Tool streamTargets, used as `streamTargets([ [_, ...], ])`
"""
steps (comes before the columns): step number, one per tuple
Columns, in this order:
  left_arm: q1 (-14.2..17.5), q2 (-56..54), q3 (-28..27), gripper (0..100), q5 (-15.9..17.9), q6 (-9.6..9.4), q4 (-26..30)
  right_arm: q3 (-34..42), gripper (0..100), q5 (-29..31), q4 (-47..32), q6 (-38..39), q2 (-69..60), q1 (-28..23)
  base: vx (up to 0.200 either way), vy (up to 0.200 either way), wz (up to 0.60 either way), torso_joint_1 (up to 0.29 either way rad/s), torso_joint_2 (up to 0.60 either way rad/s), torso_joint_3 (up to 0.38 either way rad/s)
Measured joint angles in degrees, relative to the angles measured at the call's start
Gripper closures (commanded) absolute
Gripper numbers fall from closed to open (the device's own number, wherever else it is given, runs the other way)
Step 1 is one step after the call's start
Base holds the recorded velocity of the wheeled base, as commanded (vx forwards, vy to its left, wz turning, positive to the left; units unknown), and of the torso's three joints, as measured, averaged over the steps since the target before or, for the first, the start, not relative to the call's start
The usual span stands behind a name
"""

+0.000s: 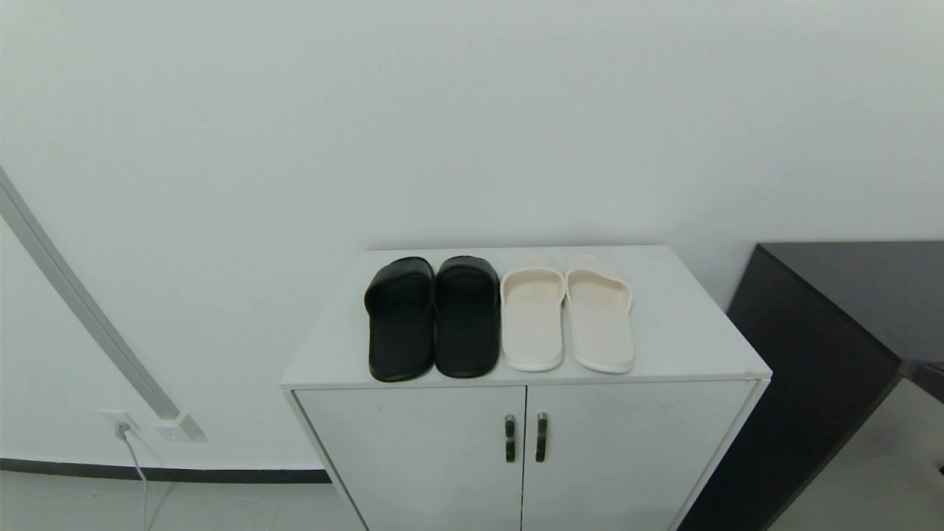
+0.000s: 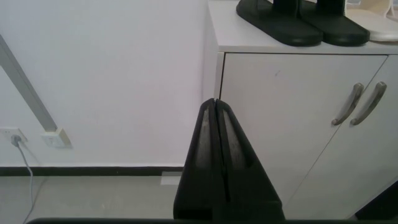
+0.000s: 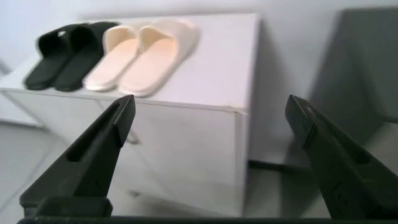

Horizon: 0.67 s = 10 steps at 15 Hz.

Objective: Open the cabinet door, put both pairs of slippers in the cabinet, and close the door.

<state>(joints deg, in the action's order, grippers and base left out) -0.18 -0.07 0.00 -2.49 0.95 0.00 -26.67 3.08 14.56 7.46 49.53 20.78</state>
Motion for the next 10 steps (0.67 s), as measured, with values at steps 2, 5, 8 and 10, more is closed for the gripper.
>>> streamTargets([
  [2, 0.0, 0.0, 0.0, 100, 0.02, 0.0, 0.0, -5.46, 0, 10.26, 3.51, 3.29, 9.57, 11.81, 0.0, 0.0, 0.0, 0.0, 0.0, 0.0],
  [5, 0.0, 0.0, 0.0, 100, 0.02, 0.0, 0.1, -14.42, 0, 17.93, 5.29, 5.47, 21.5, 20.97, 0.0, 0.0, 0.0, 0.0, 0.0, 0.0],
  [8, 0.05, 0.0, -0.02, 100, -0.02, 0.0, 0.02, -20.32, 0, 22.02, 5.64, 8.68, 31.34, 24.75, 0.0, 0.0, 0.0, 0.0, 0.0, 0.0],
  [10, 0.0, 0.0, 0.0, 100, -0.02, 0.0, 0.02, -24.2, 0, 25.27, 6.55, 9.91, 37.4, 25.88, 0.0, 0.0, 0.0, 0.0, 0.0, 0.0],
])
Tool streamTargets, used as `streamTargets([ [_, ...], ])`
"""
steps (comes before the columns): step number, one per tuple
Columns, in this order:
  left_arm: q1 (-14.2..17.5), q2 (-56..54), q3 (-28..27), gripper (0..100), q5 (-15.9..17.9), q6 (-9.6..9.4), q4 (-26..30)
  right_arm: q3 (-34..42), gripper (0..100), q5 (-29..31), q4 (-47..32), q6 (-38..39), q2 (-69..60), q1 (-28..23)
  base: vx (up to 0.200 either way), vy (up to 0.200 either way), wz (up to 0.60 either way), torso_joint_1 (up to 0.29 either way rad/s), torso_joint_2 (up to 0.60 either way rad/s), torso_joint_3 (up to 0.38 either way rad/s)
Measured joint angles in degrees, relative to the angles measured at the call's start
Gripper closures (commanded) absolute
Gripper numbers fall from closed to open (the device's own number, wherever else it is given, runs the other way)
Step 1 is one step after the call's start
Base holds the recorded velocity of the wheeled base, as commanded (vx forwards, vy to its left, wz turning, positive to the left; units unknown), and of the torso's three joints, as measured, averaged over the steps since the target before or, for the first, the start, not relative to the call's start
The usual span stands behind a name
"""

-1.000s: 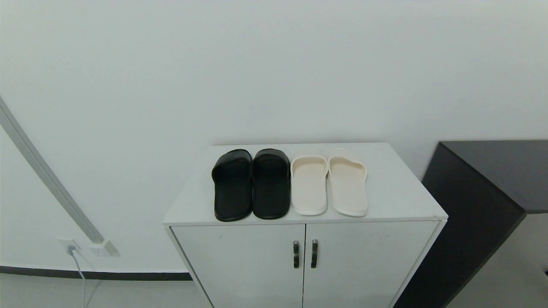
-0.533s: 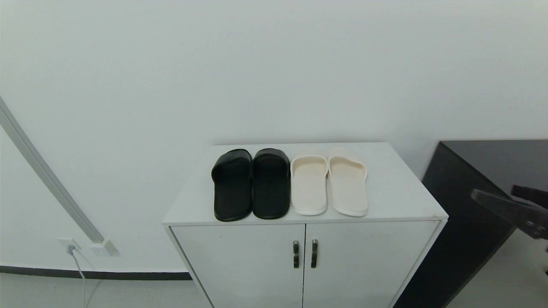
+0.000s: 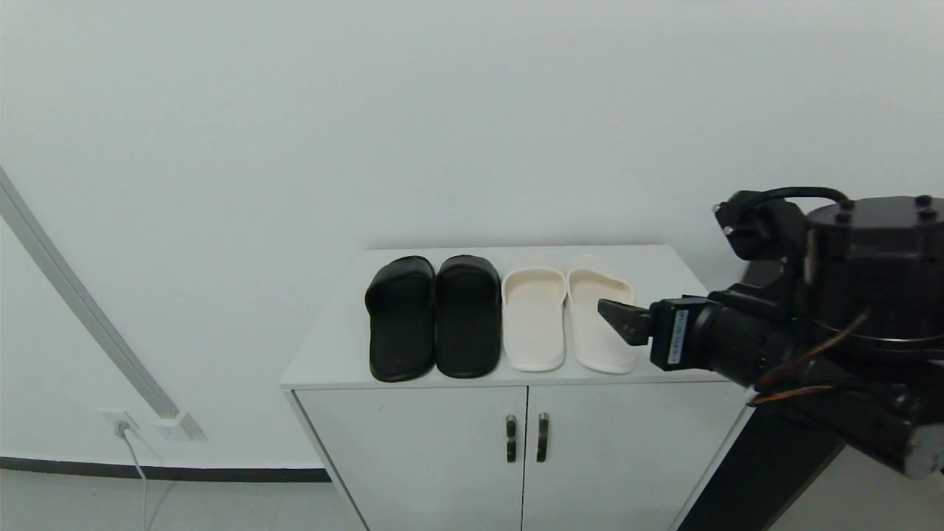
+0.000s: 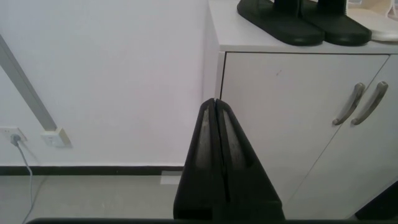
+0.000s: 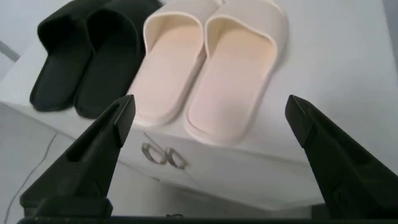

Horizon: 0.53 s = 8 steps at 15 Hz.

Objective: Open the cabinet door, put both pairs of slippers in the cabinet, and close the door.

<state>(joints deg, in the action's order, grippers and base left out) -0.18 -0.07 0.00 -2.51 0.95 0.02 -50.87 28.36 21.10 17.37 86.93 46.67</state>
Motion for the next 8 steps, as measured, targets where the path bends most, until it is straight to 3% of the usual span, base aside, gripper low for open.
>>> streamTargets([
  [4, 0.0, 0.0, -0.07, 100, 0.06, -0.05, 0.05, -6.49, 0, 6.29, 3.67, 0.17, 10.67, 0.57, 0.0, 0.0, 0.0, 0.0, 0.0, 0.0],
  [8, 0.0, 0.0, -0.1, 100, 0.05, -0.09, 0.07, -14.25, 0, 7.67, 4.22, -0.99, 19.25, -0.04, 0.0, 0.0, 0.0, 0.0, 0.0, 0.0],
])
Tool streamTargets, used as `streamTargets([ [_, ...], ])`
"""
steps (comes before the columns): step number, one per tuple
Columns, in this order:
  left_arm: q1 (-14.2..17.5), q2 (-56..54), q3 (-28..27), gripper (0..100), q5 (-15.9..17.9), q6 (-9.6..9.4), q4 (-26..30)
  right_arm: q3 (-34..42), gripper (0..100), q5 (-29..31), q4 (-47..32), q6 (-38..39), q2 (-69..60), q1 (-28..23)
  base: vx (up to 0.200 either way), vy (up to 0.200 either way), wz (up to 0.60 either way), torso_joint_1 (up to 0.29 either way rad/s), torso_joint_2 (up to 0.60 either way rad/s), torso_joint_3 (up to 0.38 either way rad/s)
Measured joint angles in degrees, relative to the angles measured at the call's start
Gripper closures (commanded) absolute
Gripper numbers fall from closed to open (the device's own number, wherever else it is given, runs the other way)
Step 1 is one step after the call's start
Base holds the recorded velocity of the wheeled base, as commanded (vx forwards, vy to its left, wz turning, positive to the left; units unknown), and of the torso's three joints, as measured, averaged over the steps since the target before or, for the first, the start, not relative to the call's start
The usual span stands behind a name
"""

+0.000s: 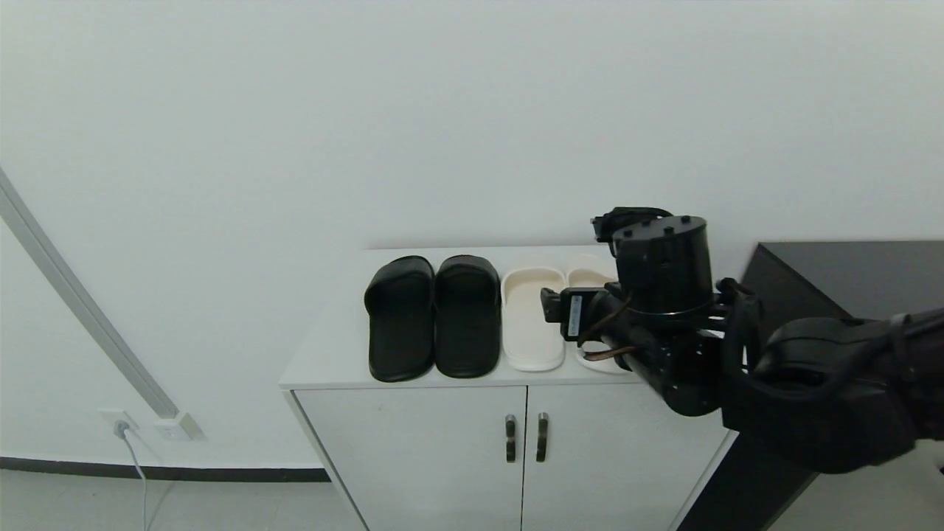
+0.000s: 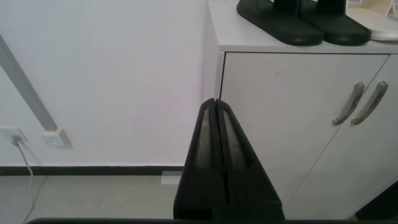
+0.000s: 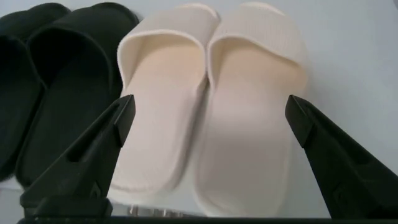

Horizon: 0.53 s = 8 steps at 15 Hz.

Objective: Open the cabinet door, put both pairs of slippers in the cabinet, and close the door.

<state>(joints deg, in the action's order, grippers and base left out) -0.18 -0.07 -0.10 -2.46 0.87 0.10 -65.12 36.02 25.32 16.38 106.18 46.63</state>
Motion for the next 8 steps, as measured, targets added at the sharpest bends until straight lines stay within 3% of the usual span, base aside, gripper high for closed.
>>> streamTargets([
  [8, 0.0, 0.0, 0.0, 100, 0.04, -0.09, 0.09, -13.43, 0, 1.48, -0.56, -3.78, 12.23, -4.22, 0.0, 0.0, 0.0, 0.0, 0.0, 0.0],
])
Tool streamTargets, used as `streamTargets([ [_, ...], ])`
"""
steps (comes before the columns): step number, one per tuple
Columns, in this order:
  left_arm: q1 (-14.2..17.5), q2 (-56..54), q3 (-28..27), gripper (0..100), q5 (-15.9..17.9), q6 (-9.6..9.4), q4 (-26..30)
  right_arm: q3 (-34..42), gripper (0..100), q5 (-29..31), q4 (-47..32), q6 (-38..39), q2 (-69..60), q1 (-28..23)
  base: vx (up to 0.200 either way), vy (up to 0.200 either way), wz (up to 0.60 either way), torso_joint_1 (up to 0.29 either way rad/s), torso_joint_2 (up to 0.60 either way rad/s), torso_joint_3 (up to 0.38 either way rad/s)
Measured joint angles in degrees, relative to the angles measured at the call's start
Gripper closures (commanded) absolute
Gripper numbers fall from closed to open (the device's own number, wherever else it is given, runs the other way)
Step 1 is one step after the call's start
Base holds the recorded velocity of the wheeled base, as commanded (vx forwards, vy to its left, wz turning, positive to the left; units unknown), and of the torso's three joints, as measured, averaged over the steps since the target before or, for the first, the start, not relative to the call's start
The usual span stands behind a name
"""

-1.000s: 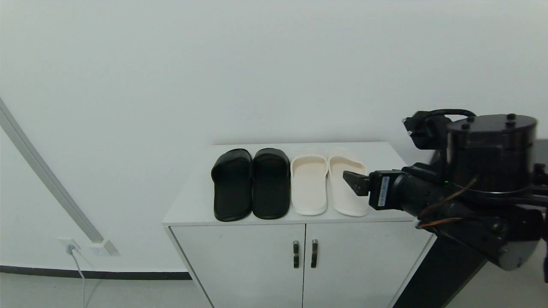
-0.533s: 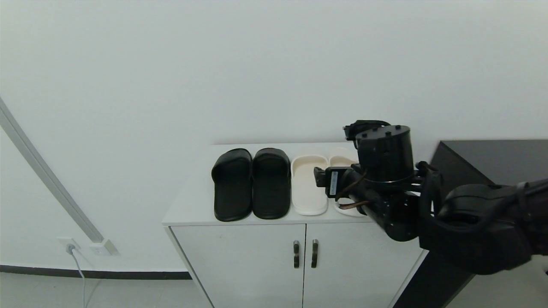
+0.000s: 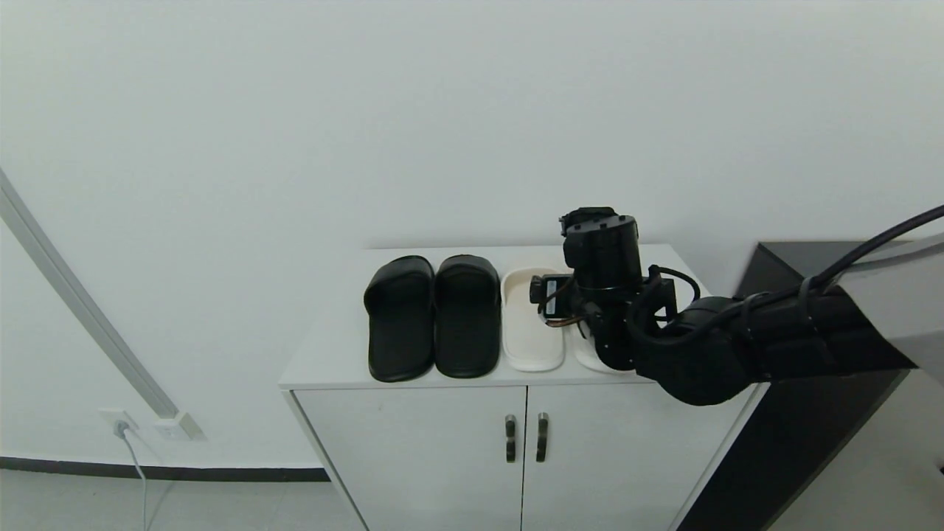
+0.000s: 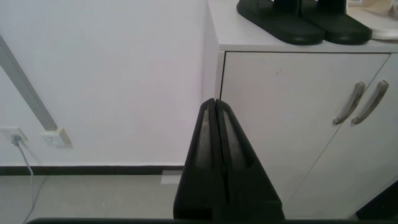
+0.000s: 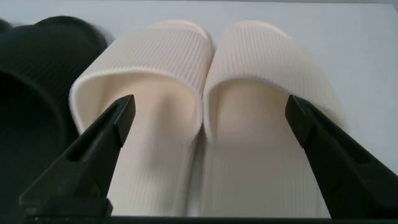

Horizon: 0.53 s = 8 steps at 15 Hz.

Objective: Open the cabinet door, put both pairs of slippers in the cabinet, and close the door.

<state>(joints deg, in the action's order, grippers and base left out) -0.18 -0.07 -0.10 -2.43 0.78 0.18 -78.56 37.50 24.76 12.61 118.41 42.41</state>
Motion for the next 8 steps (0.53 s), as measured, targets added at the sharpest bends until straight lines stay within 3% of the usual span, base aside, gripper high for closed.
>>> streamTargets([
  [8, 0.0, 0.0, 0.0, 100, 0.0, 0.04, 0.0, -7.17, 0, -0.22, 0.0, -1.28, 6.89, -2.94, 0.0, 0.0, 0.0, 0.0, 0.0, 0.0],
])
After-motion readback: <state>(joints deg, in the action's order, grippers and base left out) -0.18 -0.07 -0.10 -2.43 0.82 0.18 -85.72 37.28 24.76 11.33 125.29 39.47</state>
